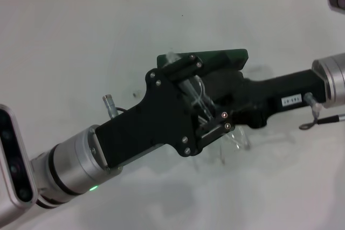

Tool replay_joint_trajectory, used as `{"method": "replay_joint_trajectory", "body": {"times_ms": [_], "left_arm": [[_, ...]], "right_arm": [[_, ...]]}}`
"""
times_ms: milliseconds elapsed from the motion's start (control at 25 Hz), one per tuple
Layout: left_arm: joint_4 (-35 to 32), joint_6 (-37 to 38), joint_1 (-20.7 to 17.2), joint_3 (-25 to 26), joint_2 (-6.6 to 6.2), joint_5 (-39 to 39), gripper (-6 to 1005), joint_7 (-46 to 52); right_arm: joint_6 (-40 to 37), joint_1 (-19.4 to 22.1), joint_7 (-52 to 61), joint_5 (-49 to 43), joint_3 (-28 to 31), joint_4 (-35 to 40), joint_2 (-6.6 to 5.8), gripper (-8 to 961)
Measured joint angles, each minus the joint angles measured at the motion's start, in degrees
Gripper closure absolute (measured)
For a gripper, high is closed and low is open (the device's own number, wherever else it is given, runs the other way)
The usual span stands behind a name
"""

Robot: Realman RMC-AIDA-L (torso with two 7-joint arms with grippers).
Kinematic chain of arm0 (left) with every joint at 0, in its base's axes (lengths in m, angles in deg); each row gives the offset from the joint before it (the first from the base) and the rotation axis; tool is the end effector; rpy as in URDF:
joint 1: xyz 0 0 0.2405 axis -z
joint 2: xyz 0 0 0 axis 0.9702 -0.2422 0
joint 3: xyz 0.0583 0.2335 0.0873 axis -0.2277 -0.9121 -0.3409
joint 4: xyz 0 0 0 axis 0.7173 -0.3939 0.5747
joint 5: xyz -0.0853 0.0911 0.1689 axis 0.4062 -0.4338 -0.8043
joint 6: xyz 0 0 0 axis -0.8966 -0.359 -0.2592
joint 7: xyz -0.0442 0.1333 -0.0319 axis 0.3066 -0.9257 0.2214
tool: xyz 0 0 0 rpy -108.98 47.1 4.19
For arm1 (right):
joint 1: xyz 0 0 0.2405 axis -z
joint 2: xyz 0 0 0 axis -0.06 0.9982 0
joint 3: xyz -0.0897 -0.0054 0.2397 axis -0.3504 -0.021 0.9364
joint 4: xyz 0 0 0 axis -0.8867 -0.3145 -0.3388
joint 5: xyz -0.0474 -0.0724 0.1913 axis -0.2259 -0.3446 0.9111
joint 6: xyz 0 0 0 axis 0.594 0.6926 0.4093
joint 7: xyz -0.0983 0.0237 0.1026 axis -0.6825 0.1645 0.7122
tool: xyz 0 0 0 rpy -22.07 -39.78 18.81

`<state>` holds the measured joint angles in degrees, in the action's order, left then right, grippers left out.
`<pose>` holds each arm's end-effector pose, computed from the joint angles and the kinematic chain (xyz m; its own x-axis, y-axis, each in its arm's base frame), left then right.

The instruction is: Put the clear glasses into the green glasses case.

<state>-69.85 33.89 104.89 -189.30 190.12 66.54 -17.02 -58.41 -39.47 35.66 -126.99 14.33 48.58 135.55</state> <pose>-0.1798 0.2358 -0.0719 0.3550 -0.3919 0.8487 0.0818 -0.8914 -0.4458 0.1697 0.3334 -0.0207 0.7593 -0.4886 -0.4298 -0.3568 -0.8650 0.3529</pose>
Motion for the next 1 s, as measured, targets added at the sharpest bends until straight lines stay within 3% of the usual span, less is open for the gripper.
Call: {"method": "replay_joint_trajectory", "body": {"times_ms": [600, 1000], "left_arm": [[0.6, -0.6, 0.3, 0.0, 0.00, 0.2, 466, 0.0], [0.7, -0.2, -1.6, 1.9, 0.00, 0.4, 466, 0.0]], "right_arm": [[-9.3, -0.7, 0.3, -2.0, -2.1, 0.7, 0.13, 819], [-8.2, -0.5, 0.1, -2.1, -2.5, 1.9, -0.19, 814]]}}
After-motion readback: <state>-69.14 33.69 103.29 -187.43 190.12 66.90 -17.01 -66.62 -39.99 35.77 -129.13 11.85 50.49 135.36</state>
